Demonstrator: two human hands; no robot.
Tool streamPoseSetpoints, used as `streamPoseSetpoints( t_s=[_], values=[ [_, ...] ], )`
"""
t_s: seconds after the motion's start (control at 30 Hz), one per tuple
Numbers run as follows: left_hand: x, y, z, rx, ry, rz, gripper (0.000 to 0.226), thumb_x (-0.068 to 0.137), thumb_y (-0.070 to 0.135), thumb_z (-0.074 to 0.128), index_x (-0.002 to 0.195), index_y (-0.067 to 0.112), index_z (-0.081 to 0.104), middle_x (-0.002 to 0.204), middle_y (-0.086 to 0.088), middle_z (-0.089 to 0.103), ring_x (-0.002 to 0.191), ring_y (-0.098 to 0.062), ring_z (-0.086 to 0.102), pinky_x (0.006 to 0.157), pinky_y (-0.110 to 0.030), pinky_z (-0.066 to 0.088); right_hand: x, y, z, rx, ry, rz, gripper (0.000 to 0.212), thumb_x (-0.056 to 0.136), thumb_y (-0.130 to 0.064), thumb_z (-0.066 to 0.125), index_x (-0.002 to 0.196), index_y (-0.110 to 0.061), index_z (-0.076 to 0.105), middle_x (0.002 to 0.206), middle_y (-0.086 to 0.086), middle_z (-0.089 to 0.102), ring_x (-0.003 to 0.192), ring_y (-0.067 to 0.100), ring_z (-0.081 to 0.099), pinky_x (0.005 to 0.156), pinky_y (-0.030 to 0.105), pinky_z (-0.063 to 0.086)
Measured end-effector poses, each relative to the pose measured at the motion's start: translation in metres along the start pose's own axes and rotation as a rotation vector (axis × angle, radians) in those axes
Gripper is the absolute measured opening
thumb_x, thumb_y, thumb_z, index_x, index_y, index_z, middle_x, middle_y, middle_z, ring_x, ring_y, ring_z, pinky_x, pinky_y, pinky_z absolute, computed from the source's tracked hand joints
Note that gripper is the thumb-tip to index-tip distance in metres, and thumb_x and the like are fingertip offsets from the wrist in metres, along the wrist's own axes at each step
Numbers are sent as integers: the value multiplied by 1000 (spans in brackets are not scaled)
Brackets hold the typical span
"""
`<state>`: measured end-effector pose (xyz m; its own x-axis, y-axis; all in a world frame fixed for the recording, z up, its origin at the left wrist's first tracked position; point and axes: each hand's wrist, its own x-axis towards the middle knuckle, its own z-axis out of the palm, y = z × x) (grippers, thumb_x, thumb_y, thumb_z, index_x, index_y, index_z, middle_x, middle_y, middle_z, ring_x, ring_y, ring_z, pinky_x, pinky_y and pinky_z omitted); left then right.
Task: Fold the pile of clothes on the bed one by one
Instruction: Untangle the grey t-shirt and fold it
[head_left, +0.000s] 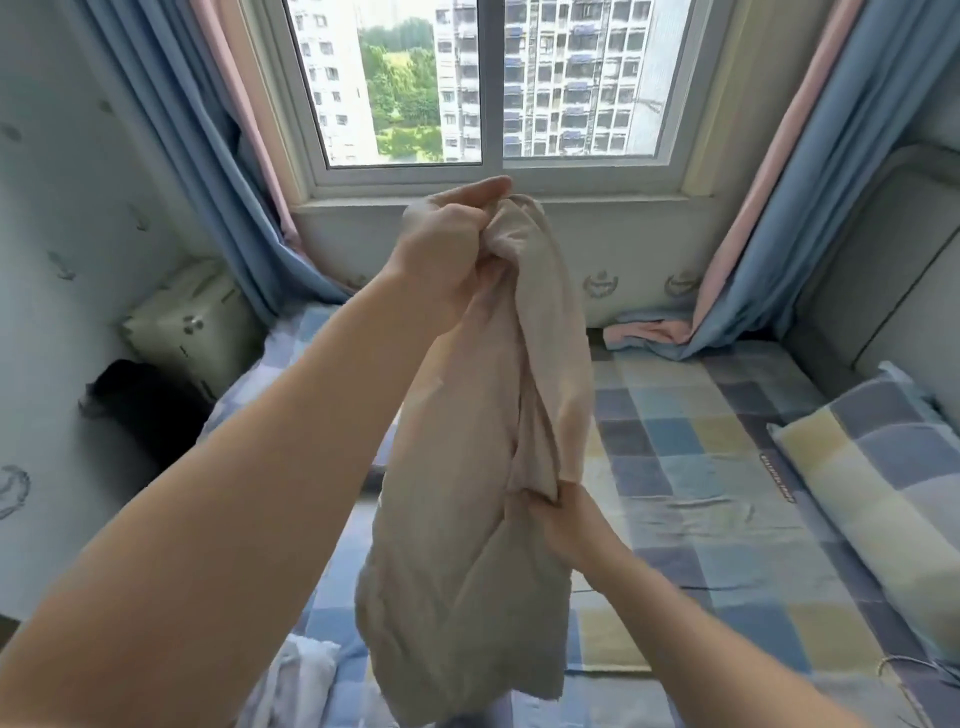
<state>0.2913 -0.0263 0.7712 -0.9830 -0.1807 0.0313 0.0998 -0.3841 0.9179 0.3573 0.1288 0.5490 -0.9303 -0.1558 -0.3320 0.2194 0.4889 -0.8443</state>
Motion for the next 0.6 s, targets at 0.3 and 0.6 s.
streamPoseSetpoints(
  t_s=[0.3,0.6],
  values=[
    [-19,-63,-112,718,-270,-66,43,94,21,70,136,18,60,130,1,61,122,-10,59,86,-14,51,-29,-74,-34,342,49,-280,29,104,-20,52,96,-27,79,97,-4,78,93,9,71,80,22,55],
    [-75,-144,-88,859,-178,182,45,70,58,68,108,35,61,112,13,56,108,-14,59,96,-40,50,-35,-106,-66,704,175,-220,33,108,-22,42,113,-7,72,104,17,75,93,23,72,84,34,60]
  ],
)
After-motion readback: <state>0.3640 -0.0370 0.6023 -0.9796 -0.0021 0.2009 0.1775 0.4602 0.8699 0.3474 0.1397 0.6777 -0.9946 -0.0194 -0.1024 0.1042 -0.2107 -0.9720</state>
